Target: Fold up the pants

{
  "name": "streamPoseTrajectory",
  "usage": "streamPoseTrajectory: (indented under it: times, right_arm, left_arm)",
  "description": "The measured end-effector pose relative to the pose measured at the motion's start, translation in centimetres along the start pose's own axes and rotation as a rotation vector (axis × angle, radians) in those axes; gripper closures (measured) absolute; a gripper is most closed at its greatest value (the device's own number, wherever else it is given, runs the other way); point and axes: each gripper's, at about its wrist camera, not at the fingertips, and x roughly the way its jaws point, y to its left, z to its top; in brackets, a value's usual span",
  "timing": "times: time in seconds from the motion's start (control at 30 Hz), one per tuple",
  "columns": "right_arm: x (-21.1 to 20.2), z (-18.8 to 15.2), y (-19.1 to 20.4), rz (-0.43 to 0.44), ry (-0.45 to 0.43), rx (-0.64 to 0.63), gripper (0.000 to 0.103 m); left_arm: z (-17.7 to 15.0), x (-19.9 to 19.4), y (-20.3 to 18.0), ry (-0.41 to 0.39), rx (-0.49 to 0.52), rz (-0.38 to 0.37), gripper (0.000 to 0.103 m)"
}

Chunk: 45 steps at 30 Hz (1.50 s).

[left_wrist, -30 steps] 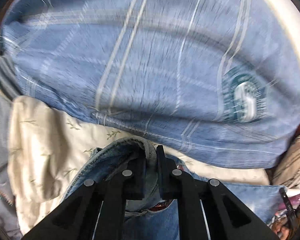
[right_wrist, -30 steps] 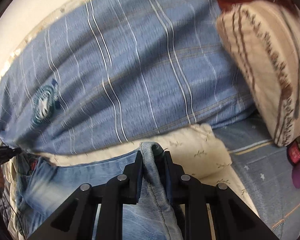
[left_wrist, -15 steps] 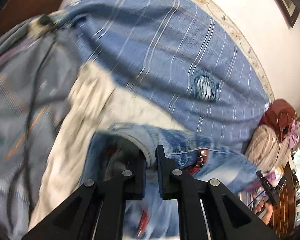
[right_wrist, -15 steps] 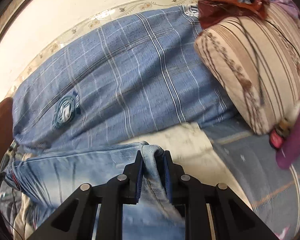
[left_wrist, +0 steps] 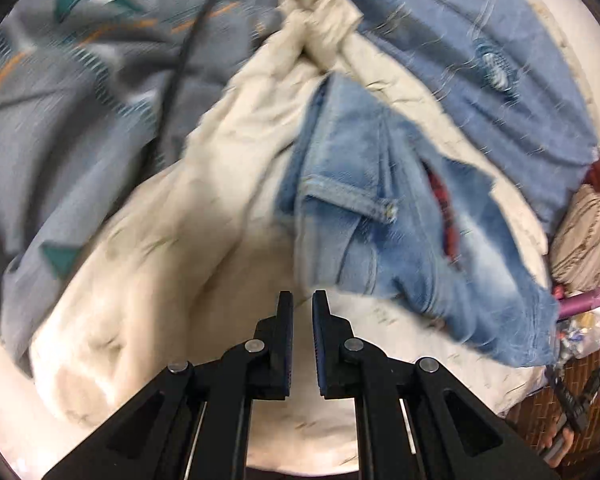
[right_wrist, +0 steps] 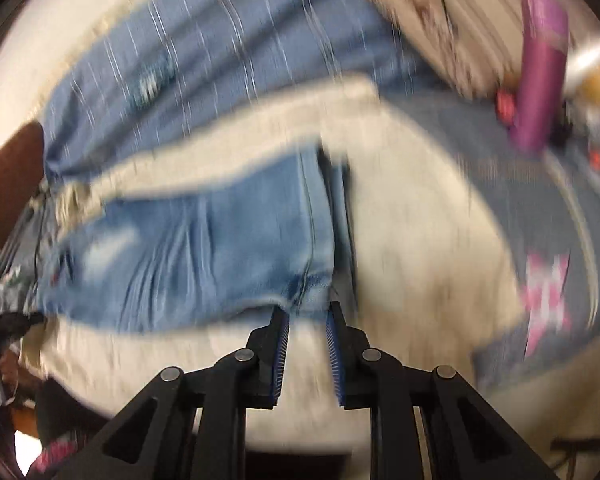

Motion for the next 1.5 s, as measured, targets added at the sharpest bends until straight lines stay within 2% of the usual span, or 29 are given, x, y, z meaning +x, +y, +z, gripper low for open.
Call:
streamPoseTrajectory:
  times: [0.1, 0.27, 0.33, 0.37, 0.4, 0.47, 0.5, 0.53, 0.63, 0.67, 0.73, 0.77, 0.8, 0.83, 0.87, 0.9, 1.0, 1.07, 1.13, 1.17, 1.23, 1.37, 1.43, 1.5]
  right_arm:
    - [-0.8, -1.5, -1.4, 0.014, 0.033, 0.019, 0.082]
    - [-3.8, -0.1, -2.8, 0.082, -0.058, 0.058, 0.080]
    - [-4.0, 2.1, -2.4, 0.111, -0.106, 0.095, 0.068]
    - [-3.9, 3.0, -2.3, 0.122, -0.120, 0.110, 0.043]
    - [-3.7, 4.0, -1.9, 0.128, -0.141, 0.131, 0.025]
    - [-2.9, 5.9, -0.9, 0.107, -0.214, 0.153, 0.023]
    - [-2.2, 6.8, -0.3, 0.087, -0.219, 0.153, 0.023]
    - [-1.1, 8.0, 0.1, 0.064, -0.213, 0.154, 0.023]
    - [1.8, 10.2, 1.3, 0.015, -0.168, 0.126, 0.024]
    - [2.6, 10.5, 1.5, -0.004, -0.159, 0.111, 0.025]
    - [4.9, 11.3, 2.0, -0.048, -0.104, 0.068, 0.042]
    - [6.0, 11.6, 1.8, -0.058, -0.070, 0.050, 0.062]
    - [6.9, 11.8, 1.8, -0.074, -0.032, 0.029, 0.074]
    - [7.8, 11.8, 2.1, -0.117, -0.008, 0.001, 0.077]
    - [8.1, 11.9, 2.4, -0.145, -0.007, -0.033, 0.093]
    - [7.9, 12.0, 2.4, -0.149, -0.012, -0.041, 0.096]
    - [6.1, 12.9, 2.2, -0.153, -0.112, -0.001, 0.098]
    - [5.5, 13.4, 2.5, -0.189, -0.166, -0.010, 0.098]
    - [6.3, 13.8, 2.3, -0.214, -0.162, 0.001, 0.098]
    - [7.5, 13.9, 1.6, -0.208, -0.116, 0.032, 0.097]
    - [9.1, 13.7, 0.1, -0.160, -0.048, 0.125, 0.094]
    - [7.2, 12.9, -3.6, 0.075, -0.125, 0.414, 0.093]
    - [5.3, 12.5, -5.3, 0.105, -0.194, 0.533, 0.093]
    - [3.7, 12.3, -6.3, 0.137, -0.253, 0.601, 0.092]
  left_arm:
    - [-0.1, -1.9, 0.2, -0.024, 0.016, 0.020, 0.094]
    - [0.4, -6.1, -1.4, -0.135, 0.079, 0.022, 0.094]
    - [0.6, -6.7, -3.0, -0.161, 0.115, 0.009, 0.093]
    - [0.7, -6.8, -4.1, -0.173, 0.133, 0.003, 0.093]
    - [0.8, -6.7, -5.0, -0.176, 0.146, -0.006, 0.091]
    - [1.2, -5.8, -6.9, -0.172, 0.169, -0.020, 0.080]
    - [1.2, -5.2, -7.6, -0.170, 0.177, -0.013, 0.069]
    - [1.2, -4.6, -8.3, -0.168, 0.185, -0.003, 0.060]
    - [1.0, -2.9, -9.6, -0.151, 0.206, 0.010, 0.045]
    - [0.9, -2.2, -9.9, -0.139, 0.215, 0.023, 0.042]
    - [0.6, -0.9, -10.4, -0.120, 0.228, 0.049, 0.038]
    - [0.5, -0.2, -10.6, -0.105, 0.232, 0.059, 0.038]
    - [0.4, 0.5, -10.6, -0.090, 0.233, 0.071, 0.038]
    - [0.4, 1.0, -10.4, -0.081, 0.234, 0.082, 0.038]
    - [0.4, 1.4, -10.4, -0.074, 0.236, 0.094, 0.038]
    - [0.4, 1.7, -10.3, -0.069, 0.237, 0.100, 0.038]
    - [0.8, 1.9, -10.1, -0.069, 0.231, 0.104, 0.038]
    - [0.9, 1.4, -10.2, -0.088, 0.231, 0.104, 0.038]
    - [0.9, 1.3, -10.4, -0.101, 0.239, 0.108, 0.037]
    - [0.9, 1.4, -10.6, -0.102, 0.242, 0.114, 0.036]
    - [0.7, 1.9, -10.6, -0.099, 0.254, 0.126, 0.035]
    - [0.4, 2.4, -10.1, -0.089, 0.258, 0.121, 0.035]
    - [0.6, 2.2, -9.8, -0.094, 0.257, 0.111, 0.035]
    - [0.8, 2.2, -9.6, -0.098, 0.255, 0.107, 0.035]
